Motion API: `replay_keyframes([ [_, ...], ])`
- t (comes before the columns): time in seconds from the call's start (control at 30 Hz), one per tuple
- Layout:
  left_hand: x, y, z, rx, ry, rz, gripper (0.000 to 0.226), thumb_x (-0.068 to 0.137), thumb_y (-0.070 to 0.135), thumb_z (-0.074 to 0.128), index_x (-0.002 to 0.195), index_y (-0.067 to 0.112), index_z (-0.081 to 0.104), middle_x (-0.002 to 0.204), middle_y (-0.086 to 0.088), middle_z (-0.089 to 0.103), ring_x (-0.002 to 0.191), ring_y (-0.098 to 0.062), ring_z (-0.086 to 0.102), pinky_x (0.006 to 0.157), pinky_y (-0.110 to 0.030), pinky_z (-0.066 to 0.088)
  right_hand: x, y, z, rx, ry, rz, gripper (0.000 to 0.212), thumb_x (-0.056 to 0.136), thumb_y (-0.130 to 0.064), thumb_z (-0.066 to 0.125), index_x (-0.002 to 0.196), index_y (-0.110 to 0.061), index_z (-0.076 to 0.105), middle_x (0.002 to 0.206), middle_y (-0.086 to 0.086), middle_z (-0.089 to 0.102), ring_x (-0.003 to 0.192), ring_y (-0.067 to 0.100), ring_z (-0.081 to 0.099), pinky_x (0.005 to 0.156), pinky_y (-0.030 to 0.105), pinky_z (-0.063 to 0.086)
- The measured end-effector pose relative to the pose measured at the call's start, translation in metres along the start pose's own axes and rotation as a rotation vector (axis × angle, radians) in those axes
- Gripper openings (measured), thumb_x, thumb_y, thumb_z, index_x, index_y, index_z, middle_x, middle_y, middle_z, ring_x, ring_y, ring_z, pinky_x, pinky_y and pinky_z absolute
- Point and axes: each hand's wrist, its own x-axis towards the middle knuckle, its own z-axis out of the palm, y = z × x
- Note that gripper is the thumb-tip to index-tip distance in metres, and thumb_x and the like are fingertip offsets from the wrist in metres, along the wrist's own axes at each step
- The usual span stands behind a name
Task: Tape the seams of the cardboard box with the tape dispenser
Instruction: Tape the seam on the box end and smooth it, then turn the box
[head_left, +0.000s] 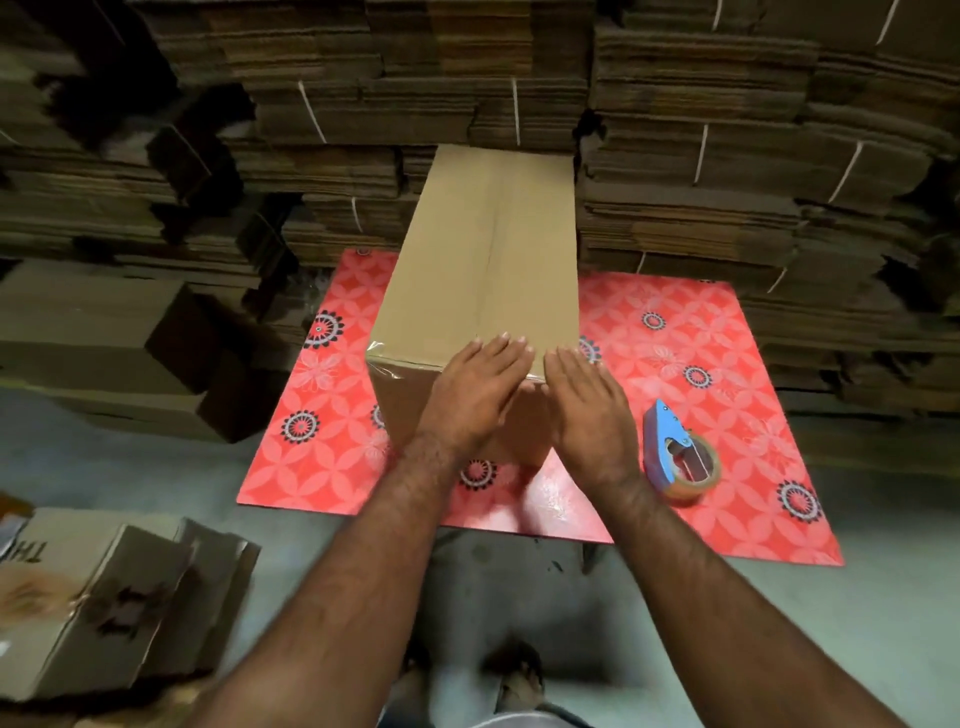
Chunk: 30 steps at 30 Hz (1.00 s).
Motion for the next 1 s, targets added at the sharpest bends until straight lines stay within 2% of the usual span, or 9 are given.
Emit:
replay_keyframes([
  [0.07, -0.004, -0.009, -0.002, 0.002, 0.028, 0.018, 0.046, 0.09, 0.018, 0.064, 0.136, 0.011, 0.058, 0.14, -0.008, 0.058, 0.13, -0.028, 0.054, 0.109, -0.043, 0.04, 0.0, 0.01, 0.003, 0.016, 0.039, -0.031, 0.039, 0.097, -0.013, 0.058, 0.135, -0.008, 0.059, 0.141, 0.01, 0.058, 0.132, 0.025, 0.053, 0.112, 0.04, 0.033],
  [0.2, -0.021, -0.037, -0.012, 0.023, 0.085, -0.034, 0.044, 0.096, 0.034, 0.053, 0.131, 0.009, 0.062, 0.135, -0.01, 0.063, 0.126, -0.031, 0.058, 0.106, -0.045, 0.045, -0.001, 0.014, 0.008, 0.065, 0.086, -0.062, 0.037, 0.098, -0.012, 0.057, 0.135, -0.008, 0.06, 0.14, 0.01, 0.058, 0.132, 0.026, 0.053, 0.111, 0.038, 0.034],
  [0.33, -0.032, -0.051, -0.017, 0.021, 0.08, -0.088, 0.046, 0.095, 0.034, 0.052, 0.131, 0.008, 0.062, 0.135, -0.012, 0.062, 0.127, -0.033, 0.057, 0.107, -0.048, 0.043, 0.001, 0.013, 0.01, 0.11, 0.042, -0.059, 0.037, 0.101, -0.015, 0.054, 0.136, -0.009, 0.059, 0.141, 0.011, 0.058, 0.132, 0.027, 0.053, 0.111, 0.039, 0.036],
  [0.47, -0.027, -0.034, -0.016, 0.039, 0.057, -0.118, 0.05, 0.099, 0.041, 0.046, 0.136, 0.009, 0.058, 0.143, -0.009, 0.056, 0.135, -0.028, 0.049, 0.113, -0.046, 0.037, 0.001, 0.016, 0.008, 0.159, 0.054, -0.003, 0.036, 0.098, -0.015, 0.056, 0.133, -0.008, 0.062, 0.139, 0.012, 0.059, 0.13, 0.029, 0.055, 0.11, 0.039, 0.039],
  [0.57, -0.019, -0.024, -0.015, 0.028, 0.043, -0.12, 0.05, 0.099, 0.042, 0.045, 0.134, 0.01, 0.06, 0.14, -0.009, 0.059, 0.131, -0.028, 0.053, 0.111, -0.044, 0.039, 0.0, 0.022, 0.007, 0.166, 0.05, -0.039, 0.036, 0.099, -0.014, 0.056, 0.134, -0.008, 0.061, 0.139, 0.012, 0.059, 0.13, 0.029, 0.055, 0.11, 0.04, 0.041],
  [0.7, -0.046, -0.056, -0.029, -0.008, 0.072, -0.188, 0.048, 0.099, 0.036, 0.045, 0.135, 0.008, 0.059, 0.139, -0.01, 0.059, 0.13, -0.03, 0.054, 0.111, -0.044, 0.037, 0.001, 0.025, 0.005, 0.151, 0.015, -0.072, 0.036, 0.1, -0.013, 0.057, 0.136, -0.009, 0.059, 0.141, 0.01, 0.058, 0.132, 0.027, 0.053, 0.113, 0.039, 0.037],
  [0.8, -0.067, -0.085, -0.045, -0.049, 0.121, -0.312, 0.041, 0.097, 0.019, 0.056, 0.137, 0.009, 0.058, 0.143, -0.009, 0.056, 0.135, -0.028, 0.049, 0.113, -0.037, 0.037, 0.001, 0.024, 0.005, 0.158, -0.029, -0.06, 0.037, 0.101, -0.015, 0.055, 0.138, -0.01, 0.058, 0.142, 0.01, 0.057, 0.133, 0.027, 0.052, 0.113, 0.04, 0.038],
  [0.87, -0.068, -0.087, -0.049, -0.094, 0.116, -0.355, 0.044, 0.094, 0.006, 0.062, 0.138, 0.009, 0.057, 0.145, -0.01, 0.053, 0.138, -0.027, 0.046, 0.114, -0.031, 0.034, 0.002, 0.02, 0.001, 0.137, -0.046, -0.047, 0.037, 0.102, -0.016, 0.051, 0.137, -0.01, 0.058, 0.142, 0.01, 0.057, 0.132, 0.026, 0.053, 0.113, 0.041, 0.037],
  [1.0, -0.067, -0.089, -0.049, -0.178, 0.119, -0.322, 0.048, 0.091, 0.014, 0.069, 0.136, 0.004, 0.057, 0.144, -0.012, 0.053, 0.138, -0.028, 0.044, 0.114, -0.013, 0.019, 0.008, -0.011, -0.019, 0.015, -0.033, 0.043, 0.041, 0.098, -0.023, 0.046, 0.134, -0.008, 0.06, 0.139, 0.011, 0.059, 0.132, 0.024, 0.053, 0.115, 0.044, 0.03],
])
